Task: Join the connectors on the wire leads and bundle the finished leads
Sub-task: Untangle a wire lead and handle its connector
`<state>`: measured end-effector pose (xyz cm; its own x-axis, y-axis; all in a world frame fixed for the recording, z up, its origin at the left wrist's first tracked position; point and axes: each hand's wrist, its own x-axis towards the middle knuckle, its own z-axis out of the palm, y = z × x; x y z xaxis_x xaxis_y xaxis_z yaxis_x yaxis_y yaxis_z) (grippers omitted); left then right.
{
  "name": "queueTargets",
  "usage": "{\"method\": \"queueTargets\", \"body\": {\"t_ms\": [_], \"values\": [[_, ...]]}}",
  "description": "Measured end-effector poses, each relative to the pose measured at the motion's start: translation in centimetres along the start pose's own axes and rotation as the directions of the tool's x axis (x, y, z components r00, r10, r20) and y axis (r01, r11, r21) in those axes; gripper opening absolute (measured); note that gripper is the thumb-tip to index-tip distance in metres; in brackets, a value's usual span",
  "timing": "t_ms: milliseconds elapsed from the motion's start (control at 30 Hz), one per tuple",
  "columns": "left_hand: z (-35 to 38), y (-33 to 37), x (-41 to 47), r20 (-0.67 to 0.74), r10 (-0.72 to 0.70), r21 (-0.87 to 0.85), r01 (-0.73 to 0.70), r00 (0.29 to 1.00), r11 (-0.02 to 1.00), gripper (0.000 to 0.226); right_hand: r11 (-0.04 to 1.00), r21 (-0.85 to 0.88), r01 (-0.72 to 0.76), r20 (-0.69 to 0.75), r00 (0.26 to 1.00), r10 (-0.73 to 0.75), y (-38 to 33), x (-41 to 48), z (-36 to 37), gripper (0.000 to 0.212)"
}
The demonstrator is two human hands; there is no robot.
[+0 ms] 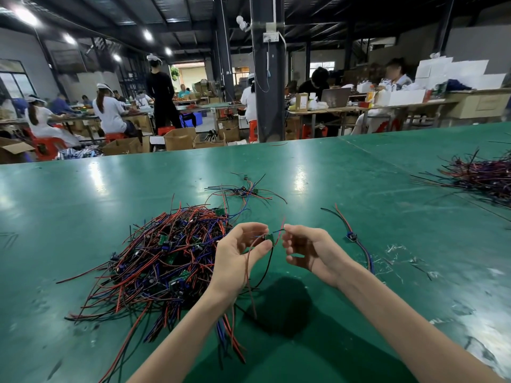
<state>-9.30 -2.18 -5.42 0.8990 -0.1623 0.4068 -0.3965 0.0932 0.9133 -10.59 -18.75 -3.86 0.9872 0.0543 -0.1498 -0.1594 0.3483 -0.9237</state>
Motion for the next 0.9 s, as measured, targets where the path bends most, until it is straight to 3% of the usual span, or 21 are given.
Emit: {"method": "queueTargets", "body": {"t_ms": [67, 133, 200, 300, 500, 667, 800, 900], "values": [[-0.1, 0.1, 0.0, -0.017, -0.001, 0.007, 0.001, 1.0, 1.0, 0.025, 0.996, -0.067, 0.066, -0.112, 0.991, -0.073, 0.1, 0.0, 0.0, 0.029], [-0.1, 0.3, 0.0, -0.033, 0.0, 0.009, 0.0, 0.999, 1.0, 0.023, 0.967, -0.15, 0.208, -0.213, 0.948, -0.237, 0.1, 0.0, -0.1, 0.029], [-0.2, 0.4, 0.0, -0.044, -0.008, 0.002, 0.008, 0.999, 1.0, 0.022, 0.935, -0.184, 0.303, -0.227, 0.912, -0.341, 0.0, -0.1, 0.0, 0.023], [-0.2, 0.5, 0.0, -0.05, -0.011, -0.025, 0.009, 0.999, 1.0, 0.021, 0.907, -0.25, 0.339, -0.16, 0.91, -0.383, 0.1, -0.2, 0.1, 0.013], [-0.1, 0.5, 0.1, -0.053, -0.064, -0.134, 0.056, 0.997, 0.989, 0.02, 0.77, -0.48, 0.421, 0.1, 0.898, -0.429, 0.9, -0.1, 0.6, 0.014], [0.1, 0.6, 0.1, -0.03, -0.133, -0.238, 0.122, 0.991, 0.964, 0.015, 0.693, -0.562, 0.45, 0.108, 0.872, -0.478, 1.0, 0.0, 0.4, 0.012], [0.0, 0.7, 0.0, -0.01, -0.121, -0.24, 0.115, 0.993, 0.964, 0.007, 0.583, -0.61, 0.536, 0.109, 0.786, -0.608, 0.8, -0.1, 0.3, 0.015], [0.0, 1.0, -0.1, 0.027, -0.149, -0.26, 0.151, 0.988, 0.954, 0.005, 0.557, -0.595, 0.579, 0.094, 0.738, -0.668, 0.7, -0.3, 0.3, 0.013]]}}
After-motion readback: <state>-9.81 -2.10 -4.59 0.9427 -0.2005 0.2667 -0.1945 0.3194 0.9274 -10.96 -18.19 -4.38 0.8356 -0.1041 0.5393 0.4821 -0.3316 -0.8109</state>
